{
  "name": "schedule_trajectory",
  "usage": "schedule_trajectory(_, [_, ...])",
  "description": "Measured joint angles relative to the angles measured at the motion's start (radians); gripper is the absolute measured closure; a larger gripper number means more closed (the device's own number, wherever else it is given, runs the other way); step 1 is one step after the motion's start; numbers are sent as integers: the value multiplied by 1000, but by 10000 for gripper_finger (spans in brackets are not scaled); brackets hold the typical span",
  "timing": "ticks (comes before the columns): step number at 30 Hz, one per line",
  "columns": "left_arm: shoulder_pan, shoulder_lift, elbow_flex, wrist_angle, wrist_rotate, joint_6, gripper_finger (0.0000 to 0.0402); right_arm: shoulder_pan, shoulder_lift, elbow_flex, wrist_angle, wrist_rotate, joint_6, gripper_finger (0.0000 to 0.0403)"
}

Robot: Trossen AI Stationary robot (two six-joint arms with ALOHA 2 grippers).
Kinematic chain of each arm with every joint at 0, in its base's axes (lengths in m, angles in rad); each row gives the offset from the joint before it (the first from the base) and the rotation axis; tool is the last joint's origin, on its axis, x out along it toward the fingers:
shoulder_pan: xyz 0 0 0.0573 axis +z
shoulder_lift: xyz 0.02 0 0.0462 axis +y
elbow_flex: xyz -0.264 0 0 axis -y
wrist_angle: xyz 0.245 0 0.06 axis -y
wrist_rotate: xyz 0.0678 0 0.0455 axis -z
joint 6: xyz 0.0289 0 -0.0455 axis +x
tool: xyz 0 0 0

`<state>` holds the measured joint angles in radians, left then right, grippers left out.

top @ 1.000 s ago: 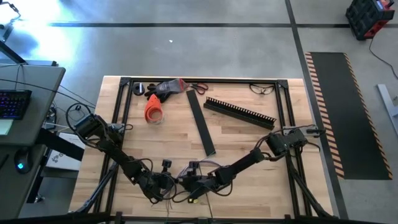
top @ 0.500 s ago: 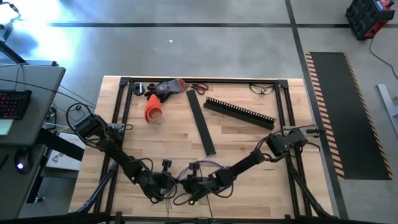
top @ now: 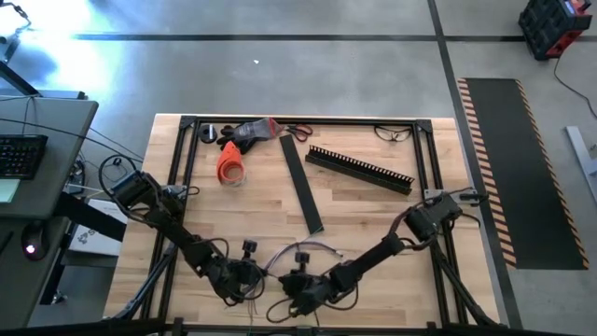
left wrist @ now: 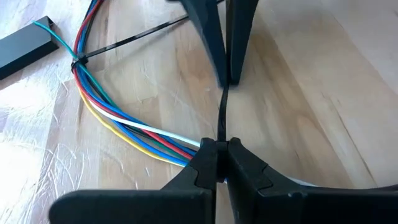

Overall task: Ziptie cables
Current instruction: Wrap the black zip tie on the cable

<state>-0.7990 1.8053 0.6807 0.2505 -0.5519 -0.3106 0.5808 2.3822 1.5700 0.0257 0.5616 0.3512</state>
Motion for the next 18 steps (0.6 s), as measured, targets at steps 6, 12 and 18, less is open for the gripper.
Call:
schedule_trajectory(6, [-3, 0, 0, -2, -8, -10, 401, 28, -6, 0, -33, 59, 38, 402])
schedule_trajectory(12, [-3, 0, -1, 4, -10, -10, 401, 4, -39, 0, 1, -10, -37, 369])
schedule_trajectory(18, [-3, 0, -1, 5, -10, -11, 401, -48, -31, 0, 89, -101, -68, 280])
